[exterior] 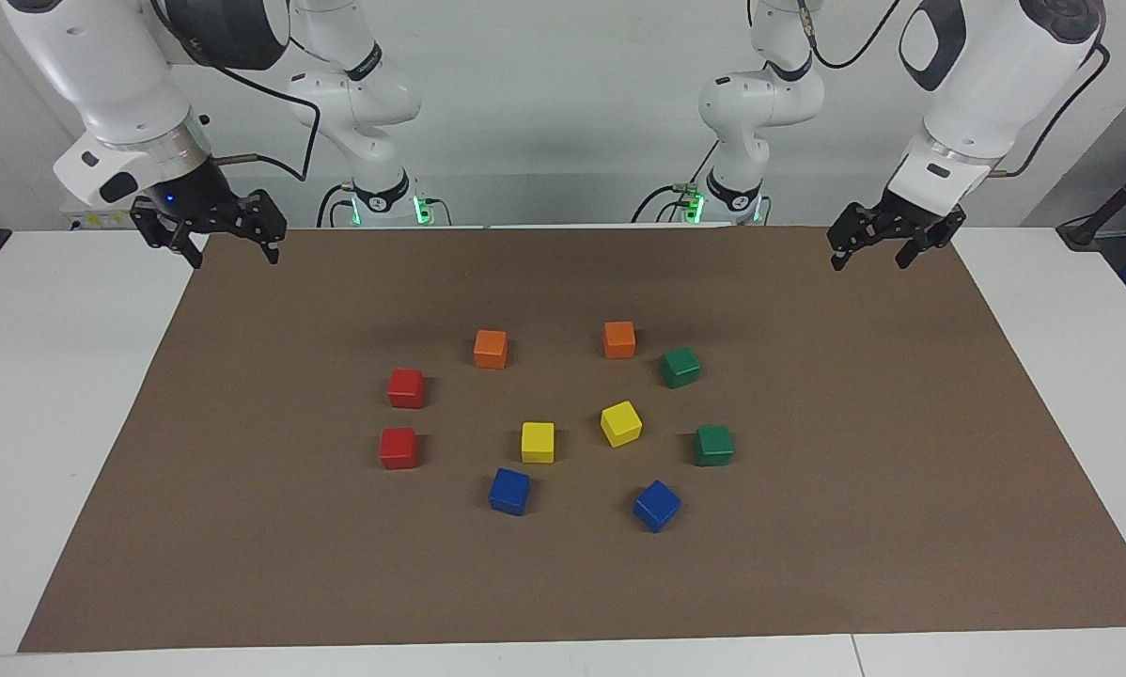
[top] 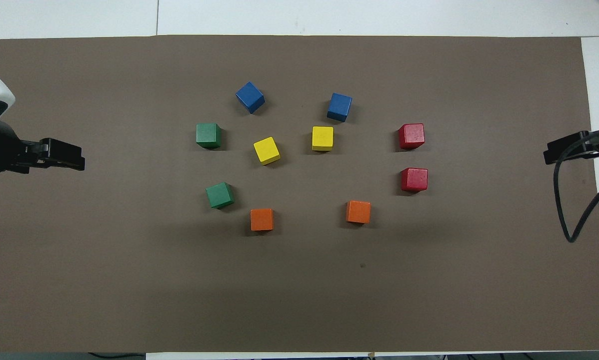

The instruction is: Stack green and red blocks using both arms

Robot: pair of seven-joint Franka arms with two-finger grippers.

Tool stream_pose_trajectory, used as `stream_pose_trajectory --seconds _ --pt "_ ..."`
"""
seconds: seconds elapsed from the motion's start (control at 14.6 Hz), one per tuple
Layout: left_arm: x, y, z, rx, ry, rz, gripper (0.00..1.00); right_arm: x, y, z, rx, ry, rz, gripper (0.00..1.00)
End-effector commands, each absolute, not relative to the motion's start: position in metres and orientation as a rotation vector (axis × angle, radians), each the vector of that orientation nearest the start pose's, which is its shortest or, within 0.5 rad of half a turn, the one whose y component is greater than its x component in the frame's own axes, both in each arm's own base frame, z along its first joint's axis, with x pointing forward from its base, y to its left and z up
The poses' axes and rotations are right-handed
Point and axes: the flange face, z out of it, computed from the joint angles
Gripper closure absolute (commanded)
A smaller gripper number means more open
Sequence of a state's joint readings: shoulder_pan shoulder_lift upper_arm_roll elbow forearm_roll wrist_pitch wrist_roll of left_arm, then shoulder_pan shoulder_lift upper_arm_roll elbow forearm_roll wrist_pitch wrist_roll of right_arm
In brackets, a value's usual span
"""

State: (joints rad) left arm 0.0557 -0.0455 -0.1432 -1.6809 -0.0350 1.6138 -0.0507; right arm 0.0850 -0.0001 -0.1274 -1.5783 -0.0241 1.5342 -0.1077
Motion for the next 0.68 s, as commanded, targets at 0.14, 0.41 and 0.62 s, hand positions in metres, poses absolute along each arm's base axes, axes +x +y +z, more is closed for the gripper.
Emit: stream_pose_trajectory --seconds 0.14,0.41,0.62 --pt "0.5361 -0.0523 0.6057 -3.168 0.045 0.021 0.00 0.5524 -0.0306 0.6190 -3.156 -0.077 0.060 0.00" --pt "0.5393 -0.0490 0.6073 -3.170 0.040 -0.003 0.00 0.5509 -0.0312 0.6177 -3.161 -0.070 0.061 0.00" --pt "0.5338 -0.0474 0.6066 -3.169 -0.040 0.024 0.00 0.5521 -0.0286 0.6197 -3.198 -0.088 0.036 0.00"
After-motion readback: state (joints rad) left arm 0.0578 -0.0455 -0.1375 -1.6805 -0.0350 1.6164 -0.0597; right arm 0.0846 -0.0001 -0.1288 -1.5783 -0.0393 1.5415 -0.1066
